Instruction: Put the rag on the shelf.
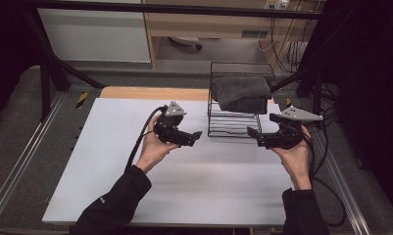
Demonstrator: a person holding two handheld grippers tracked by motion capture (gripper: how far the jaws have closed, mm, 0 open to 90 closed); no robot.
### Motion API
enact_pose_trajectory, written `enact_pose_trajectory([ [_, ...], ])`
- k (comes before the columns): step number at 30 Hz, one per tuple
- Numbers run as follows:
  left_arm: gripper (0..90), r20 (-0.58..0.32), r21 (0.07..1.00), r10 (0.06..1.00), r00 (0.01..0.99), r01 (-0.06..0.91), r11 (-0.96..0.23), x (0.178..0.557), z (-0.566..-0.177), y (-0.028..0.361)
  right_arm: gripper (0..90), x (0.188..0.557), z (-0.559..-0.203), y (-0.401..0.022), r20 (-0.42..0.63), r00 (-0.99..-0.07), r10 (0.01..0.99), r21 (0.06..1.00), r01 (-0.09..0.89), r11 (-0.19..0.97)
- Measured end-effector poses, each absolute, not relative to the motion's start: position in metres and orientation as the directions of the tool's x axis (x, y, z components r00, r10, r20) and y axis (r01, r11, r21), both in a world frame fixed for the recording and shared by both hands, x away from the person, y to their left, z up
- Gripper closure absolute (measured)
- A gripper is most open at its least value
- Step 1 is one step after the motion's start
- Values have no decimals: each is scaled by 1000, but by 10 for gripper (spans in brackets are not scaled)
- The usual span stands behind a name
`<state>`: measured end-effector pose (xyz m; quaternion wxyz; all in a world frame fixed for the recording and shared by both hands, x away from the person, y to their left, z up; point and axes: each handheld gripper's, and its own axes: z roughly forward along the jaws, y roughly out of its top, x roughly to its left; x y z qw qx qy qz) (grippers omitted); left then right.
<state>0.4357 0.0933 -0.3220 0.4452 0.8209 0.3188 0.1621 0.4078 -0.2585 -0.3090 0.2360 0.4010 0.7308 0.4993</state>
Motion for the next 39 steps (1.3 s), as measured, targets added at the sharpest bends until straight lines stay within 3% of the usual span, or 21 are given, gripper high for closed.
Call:
enact_pose_trajectory([
  [21, 88, -54, 809, 739, 671, 463, -361, 389, -398, 214, 7, 383, -378, -241, 146, -618, 773, 885, 431, 177],
  [39, 85, -45, 787, 779, 626, 502, -358, 358, -442, 277, 6, 367, -445, -261, 169, -653, 739, 838, 490, 241],
])
